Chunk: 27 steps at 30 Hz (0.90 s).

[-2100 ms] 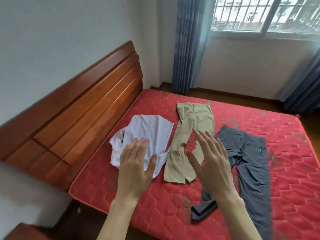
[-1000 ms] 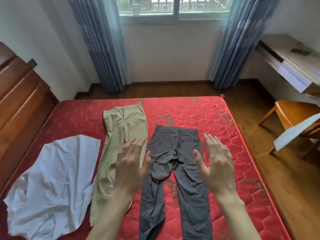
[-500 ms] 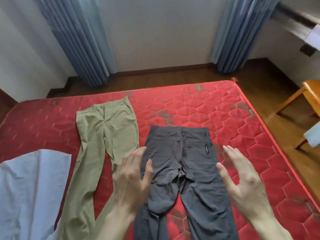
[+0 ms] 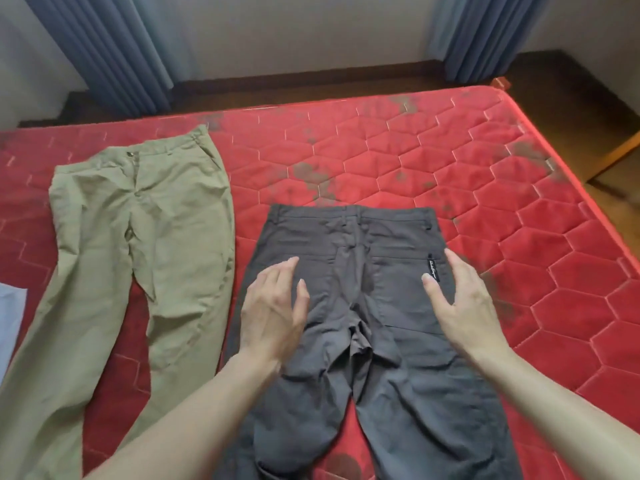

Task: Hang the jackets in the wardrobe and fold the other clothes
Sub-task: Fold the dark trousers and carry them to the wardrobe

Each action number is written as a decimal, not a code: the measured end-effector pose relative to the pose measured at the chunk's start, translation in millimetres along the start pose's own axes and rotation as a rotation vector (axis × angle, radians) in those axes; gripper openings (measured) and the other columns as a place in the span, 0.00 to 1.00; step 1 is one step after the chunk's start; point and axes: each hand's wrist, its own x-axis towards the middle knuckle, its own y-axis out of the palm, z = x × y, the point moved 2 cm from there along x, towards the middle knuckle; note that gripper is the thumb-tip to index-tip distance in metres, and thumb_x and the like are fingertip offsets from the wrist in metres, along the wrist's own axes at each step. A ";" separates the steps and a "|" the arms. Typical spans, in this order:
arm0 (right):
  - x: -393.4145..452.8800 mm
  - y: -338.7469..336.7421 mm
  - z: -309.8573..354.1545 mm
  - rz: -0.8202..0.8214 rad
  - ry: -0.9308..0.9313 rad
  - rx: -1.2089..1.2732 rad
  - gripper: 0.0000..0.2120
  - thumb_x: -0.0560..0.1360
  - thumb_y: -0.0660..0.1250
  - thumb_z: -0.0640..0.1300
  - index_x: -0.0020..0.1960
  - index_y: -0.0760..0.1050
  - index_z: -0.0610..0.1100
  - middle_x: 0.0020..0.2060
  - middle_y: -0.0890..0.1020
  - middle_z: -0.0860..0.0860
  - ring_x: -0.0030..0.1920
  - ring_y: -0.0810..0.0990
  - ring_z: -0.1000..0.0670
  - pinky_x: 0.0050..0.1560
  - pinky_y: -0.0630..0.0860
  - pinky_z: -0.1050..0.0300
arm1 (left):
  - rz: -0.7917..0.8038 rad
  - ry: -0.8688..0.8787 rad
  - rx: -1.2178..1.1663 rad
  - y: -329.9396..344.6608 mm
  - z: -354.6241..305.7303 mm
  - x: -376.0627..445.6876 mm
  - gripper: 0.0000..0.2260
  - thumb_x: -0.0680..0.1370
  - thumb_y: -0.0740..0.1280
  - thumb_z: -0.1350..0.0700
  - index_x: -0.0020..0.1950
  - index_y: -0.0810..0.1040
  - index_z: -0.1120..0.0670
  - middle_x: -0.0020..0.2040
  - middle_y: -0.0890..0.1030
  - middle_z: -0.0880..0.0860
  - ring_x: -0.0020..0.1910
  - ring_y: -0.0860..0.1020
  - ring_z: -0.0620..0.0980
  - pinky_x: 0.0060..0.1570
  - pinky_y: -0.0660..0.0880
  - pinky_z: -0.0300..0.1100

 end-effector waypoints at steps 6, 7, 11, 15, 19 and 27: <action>46.3 48.4 -57.6 0.145 0.219 -0.247 0.43 0.82 0.63 0.61 0.85 0.45 0.44 0.83 0.54 0.40 0.82 0.52 0.38 0.80 0.50 0.43 | 0.095 -0.178 0.064 61.6 52.7 20.3 0.21 0.81 0.61 0.53 0.72 0.76 0.58 0.68 0.79 0.58 0.66 0.77 0.60 0.66 0.71 0.56; 51.5 51.6 -62.8 0.152 0.255 -0.275 0.43 0.81 0.64 0.61 0.85 0.47 0.44 0.81 0.56 0.38 0.81 0.54 0.37 0.79 0.52 0.42 | 0.113 -0.227 0.067 68.0 57.0 23.8 0.20 0.82 0.63 0.54 0.74 0.74 0.57 0.70 0.77 0.57 0.68 0.74 0.60 0.66 0.70 0.56; 62.6 56.4 -66.3 0.047 0.250 -0.280 0.41 0.76 0.73 0.59 0.80 0.61 0.43 0.70 0.67 0.36 0.71 0.65 0.34 0.73 0.62 0.42 | 0.168 -0.326 0.065 82.3 69.6 32.8 0.26 0.83 0.64 0.53 0.80 0.66 0.56 0.78 0.69 0.57 0.75 0.66 0.59 0.69 0.67 0.57; 71.5 59.9 -66.2 0.028 0.327 -0.097 0.39 0.72 0.79 0.53 0.75 0.67 0.40 0.65 0.77 0.35 0.67 0.73 0.33 0.68 0.68 0.44 | 0.151 -0.459 0.093 79.6 78.5 39.1 0.34 0.78 0.70 0.49 0.81 0.63 0.55 0.78 0.66 0.58 0.75 0.65 0.61 0.71 0.64 0.56; 72.7 57.9 -57.4 -0.006 0.332 0.044 0.22 0.73 0.78 0.52 0.59 0.76 0.40 0.54 0.82 0.42 0.56 0.79 0.40 0.56 0.72 0.48 | 0.194 -0.681 0.067 67.2 81.1 55.5 0.44 0.71 0.77 0.47 0.81 0.58 0.53 0.75 0.66 0.60 0.75 0.65 0.62 0.74 0.59 0.53; 49.6 38.3 -36.5 -0.052 0.295 0.184 0.13 0.82 0.66 0.51 0.50 0.77 0.40 0.41 0.81 0.47 0.46 0.77 0.41 0.44 0.64 0.53 | 0.275 -0.733 -0.332 41.9 65.6 44.4 0.08 0.67 0.68 0.57 0.44 0.81 0.49 0.45 0.85 0.52 0.50 0.82 0.58 0.56 0.80 0.52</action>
